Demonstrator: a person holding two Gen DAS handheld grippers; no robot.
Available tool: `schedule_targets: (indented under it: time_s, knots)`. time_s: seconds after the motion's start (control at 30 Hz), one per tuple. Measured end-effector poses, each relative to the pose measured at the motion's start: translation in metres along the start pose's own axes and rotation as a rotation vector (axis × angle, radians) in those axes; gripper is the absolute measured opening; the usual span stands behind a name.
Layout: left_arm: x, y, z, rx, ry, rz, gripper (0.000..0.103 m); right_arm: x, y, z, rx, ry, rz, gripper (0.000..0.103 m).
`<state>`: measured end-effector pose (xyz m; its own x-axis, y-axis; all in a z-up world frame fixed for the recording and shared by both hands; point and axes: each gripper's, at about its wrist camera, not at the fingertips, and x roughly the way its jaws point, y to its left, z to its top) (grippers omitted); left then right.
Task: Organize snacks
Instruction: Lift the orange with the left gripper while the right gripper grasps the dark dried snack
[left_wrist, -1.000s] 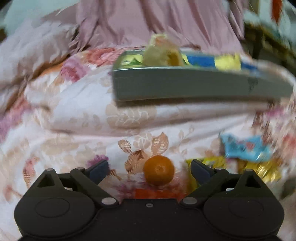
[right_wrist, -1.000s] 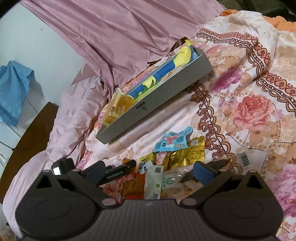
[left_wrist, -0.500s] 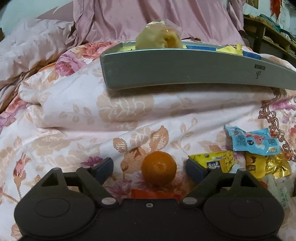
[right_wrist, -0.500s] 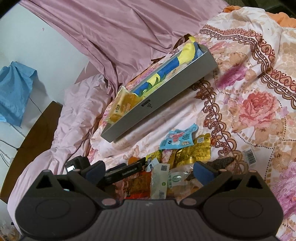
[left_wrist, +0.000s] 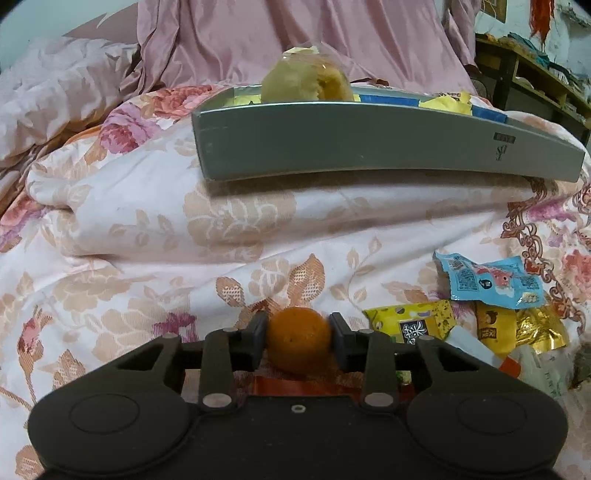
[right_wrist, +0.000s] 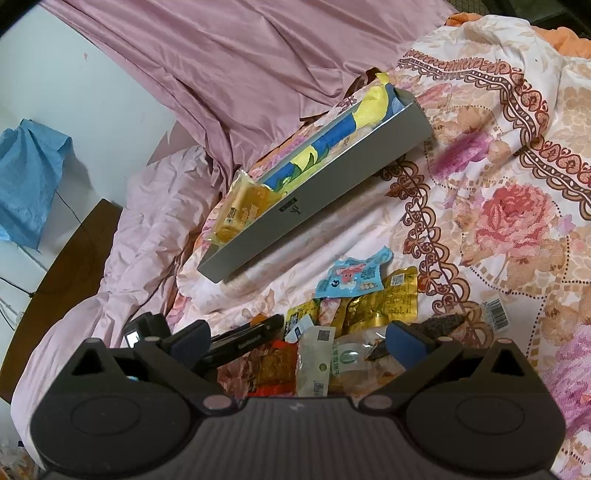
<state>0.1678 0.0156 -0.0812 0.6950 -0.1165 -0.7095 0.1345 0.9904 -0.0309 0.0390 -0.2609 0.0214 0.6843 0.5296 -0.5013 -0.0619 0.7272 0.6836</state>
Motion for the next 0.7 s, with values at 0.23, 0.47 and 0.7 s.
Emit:
schedule_targets:
  time_s: [0.23,0.47,0.7]
  knots:
    - [-0.016,0.005,0.001,-0.03,-0.022,-0.01,0.036,-0.007,0.002,0.01,-0.07,-0.052,-0.071,0.103]
    - [-0.059,0.0,0.01,-0.037,-0.112,-0.044,0.036,0.02,0.014,0.02,-0.517,0.096,-0.288,0.103]
    - [-0.066,0.004,0.019,-0.075,-0.13,-0.08,0.036,0.051,0.015,-0.025,-0.898,0.297,-0.291,0.101]
